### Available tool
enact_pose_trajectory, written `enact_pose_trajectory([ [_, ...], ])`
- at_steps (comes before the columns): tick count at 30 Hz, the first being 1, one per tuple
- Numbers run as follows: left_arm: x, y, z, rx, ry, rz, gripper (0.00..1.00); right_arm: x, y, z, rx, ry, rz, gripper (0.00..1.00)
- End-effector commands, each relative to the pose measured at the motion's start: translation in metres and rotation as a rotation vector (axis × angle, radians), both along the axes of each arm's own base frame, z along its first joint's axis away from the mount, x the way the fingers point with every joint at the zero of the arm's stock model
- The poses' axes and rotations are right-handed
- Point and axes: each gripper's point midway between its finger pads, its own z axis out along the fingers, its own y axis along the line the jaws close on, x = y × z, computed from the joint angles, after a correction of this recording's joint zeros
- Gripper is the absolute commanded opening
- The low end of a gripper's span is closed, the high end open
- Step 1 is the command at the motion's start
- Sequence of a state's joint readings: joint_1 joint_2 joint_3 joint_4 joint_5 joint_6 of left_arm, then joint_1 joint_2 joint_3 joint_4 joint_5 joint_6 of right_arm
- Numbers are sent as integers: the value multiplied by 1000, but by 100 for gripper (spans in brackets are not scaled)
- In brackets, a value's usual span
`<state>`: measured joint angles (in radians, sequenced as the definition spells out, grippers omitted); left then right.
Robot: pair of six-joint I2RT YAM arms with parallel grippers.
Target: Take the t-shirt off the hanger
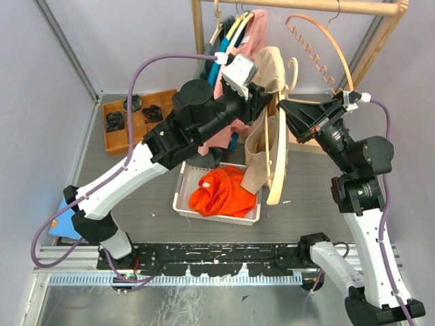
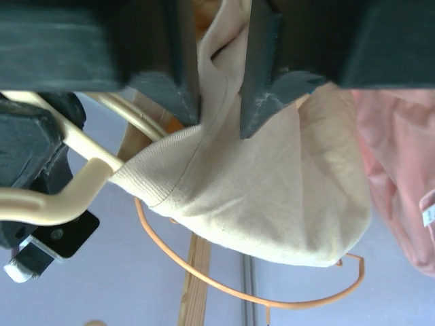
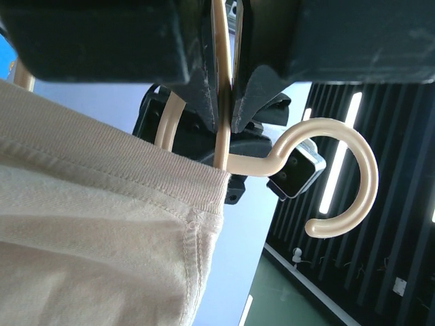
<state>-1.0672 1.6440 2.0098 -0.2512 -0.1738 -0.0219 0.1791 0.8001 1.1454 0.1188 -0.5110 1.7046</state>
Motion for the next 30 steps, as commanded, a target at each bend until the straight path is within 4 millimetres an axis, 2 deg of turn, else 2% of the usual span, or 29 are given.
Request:
enact_pose_trajectory([
  [1, 3, -3, 21, -47, -39, -10, 28, -24, -4, 22, 27, -100, 10, 1],
  [4, 6, -7, 22, -41, -42, -8, 7, -25, -5, 19, 26, -97, 9, 1],
  [6, 10, -7, 26, -40, -49, 13, 0, -26, -4, 15, 23, -90, 11, 1],
  [13, 59, 6, 31, -30, -17, 210, 0, -35, 1, -1, -46, -61, 39, 1],
  [21, 109, 22, 28, -98, 42, 283, 0, -55, 1, -4, -114, -67, 31, 1],
  [26, 124, 28, 17, -87, 65, 301, 0, -66, -4, 6, -103, -98, 10, 1],
  [30, 120, 25, 4, -58, 98, 273, 0, -68, -7, 22, -111, -152, -31, 0],
])
